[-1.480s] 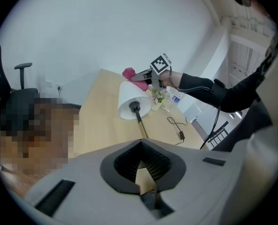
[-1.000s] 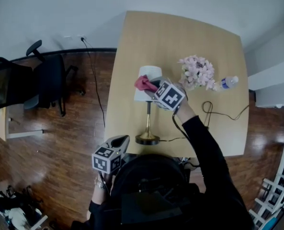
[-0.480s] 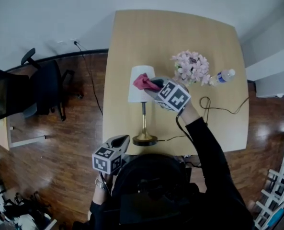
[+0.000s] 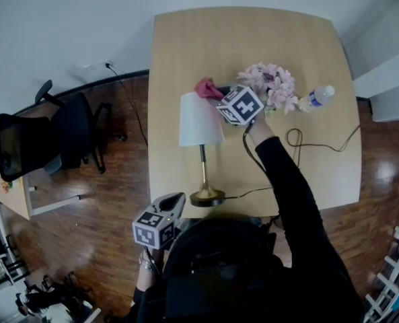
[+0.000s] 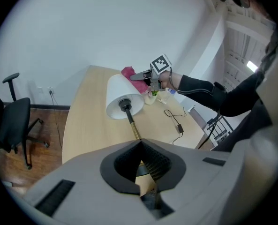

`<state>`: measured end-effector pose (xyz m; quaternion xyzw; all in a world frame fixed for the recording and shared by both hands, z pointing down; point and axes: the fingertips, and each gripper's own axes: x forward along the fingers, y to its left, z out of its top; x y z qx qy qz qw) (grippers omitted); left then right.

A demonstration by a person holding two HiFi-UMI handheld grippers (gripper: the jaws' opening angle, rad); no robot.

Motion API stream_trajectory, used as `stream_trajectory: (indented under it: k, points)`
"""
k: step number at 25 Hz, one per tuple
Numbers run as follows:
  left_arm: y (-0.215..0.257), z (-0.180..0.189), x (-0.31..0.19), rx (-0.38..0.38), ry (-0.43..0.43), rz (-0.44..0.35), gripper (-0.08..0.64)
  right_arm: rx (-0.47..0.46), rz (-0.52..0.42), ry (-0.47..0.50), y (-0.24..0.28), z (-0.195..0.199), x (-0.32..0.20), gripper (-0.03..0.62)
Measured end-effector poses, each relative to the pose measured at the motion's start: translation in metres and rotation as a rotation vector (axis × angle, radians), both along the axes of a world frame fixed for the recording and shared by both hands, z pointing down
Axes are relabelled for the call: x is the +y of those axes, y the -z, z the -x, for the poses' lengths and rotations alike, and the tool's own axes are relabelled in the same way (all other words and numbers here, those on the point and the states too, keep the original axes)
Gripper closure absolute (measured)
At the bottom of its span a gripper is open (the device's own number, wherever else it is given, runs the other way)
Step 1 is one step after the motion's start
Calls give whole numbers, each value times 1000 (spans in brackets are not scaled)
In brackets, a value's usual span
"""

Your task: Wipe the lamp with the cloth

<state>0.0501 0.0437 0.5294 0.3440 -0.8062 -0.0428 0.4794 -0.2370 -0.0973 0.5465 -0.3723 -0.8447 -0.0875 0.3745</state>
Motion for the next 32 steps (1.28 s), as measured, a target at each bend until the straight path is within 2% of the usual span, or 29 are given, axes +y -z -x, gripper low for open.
stream_trajectory:
  k: [3, 6, 10, 16, 23, 25, 27, 32]
  points:
    - [0, -2, 0, 5, -4, 18, 555, 12, 66, -17, -4, -6, 2, 468]
    - [1, -3, -2, 4, -9, 29, 555, 19, 90, -3, -4, -20, 2, 468]
    - [0, -5, -8, -3, -25, 42, 555, 27, 126, 68, 1, -61, 11, 468]
    - [-1, -8, -14, 1, -44, 50, 555, 61, 156, 103, -4, -135, 9, 467]
    - [-3, -6, -23, 5, -60, 53, 555, 111, 165, 132, -8, -177, 0, 468]
    - [-3, -5, -25, 8, -65, 55, 555, 111, 167, 118, -7, -174, -8, 468]
    - [-4, -5, -27, 13, -69, 59, 555, 92, 167, 59, -6, -156, -22, 468]
    - [-7, -5, -33, 30, -76, 76, 555, 40, 150, -143, -13, -76, -47, 468]
